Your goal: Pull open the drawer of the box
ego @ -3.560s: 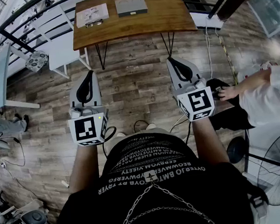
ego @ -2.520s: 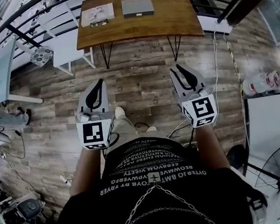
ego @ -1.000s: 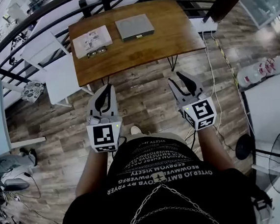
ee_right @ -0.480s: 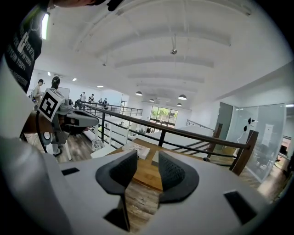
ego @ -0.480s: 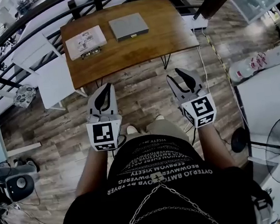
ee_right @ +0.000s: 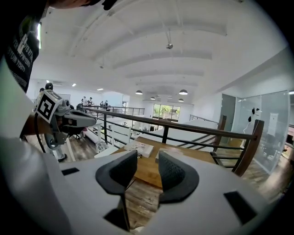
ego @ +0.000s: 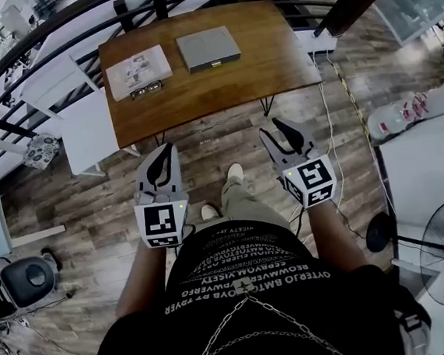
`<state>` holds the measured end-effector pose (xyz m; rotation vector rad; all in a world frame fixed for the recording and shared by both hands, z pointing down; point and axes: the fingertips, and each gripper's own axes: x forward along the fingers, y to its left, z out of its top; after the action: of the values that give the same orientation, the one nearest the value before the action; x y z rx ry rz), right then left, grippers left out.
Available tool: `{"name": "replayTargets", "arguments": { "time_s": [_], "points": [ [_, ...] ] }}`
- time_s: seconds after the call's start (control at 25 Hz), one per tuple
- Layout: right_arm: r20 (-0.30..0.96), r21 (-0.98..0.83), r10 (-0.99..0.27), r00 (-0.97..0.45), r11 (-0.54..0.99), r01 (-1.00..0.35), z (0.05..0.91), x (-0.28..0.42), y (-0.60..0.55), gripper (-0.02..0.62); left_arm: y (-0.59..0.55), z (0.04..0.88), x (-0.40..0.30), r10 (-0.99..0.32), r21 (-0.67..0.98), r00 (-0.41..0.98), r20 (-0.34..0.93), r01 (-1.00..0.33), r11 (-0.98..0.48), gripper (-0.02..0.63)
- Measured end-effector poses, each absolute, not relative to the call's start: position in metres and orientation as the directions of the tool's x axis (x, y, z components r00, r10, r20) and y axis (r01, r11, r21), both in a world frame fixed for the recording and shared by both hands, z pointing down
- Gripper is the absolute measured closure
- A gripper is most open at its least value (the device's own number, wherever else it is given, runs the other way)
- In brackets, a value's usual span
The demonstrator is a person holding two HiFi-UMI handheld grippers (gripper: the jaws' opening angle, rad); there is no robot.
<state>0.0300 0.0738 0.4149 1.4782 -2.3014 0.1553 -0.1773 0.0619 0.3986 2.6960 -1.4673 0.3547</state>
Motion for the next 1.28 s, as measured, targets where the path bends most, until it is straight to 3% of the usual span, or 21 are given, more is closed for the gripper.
{"name": "replayTargets", "arguments": {
  "time_s": [1.28],
  "points": [
    [0.387, 0.065, -0.813, -0.435, 0.495, -0.866, 0.416, 0.076, -0.083, 0.451, -0.083, 0.386, -0.111, -0.834, -0.082, 0.503, 0.226, -0.844, -0.531, 0.6]
  ]
}}
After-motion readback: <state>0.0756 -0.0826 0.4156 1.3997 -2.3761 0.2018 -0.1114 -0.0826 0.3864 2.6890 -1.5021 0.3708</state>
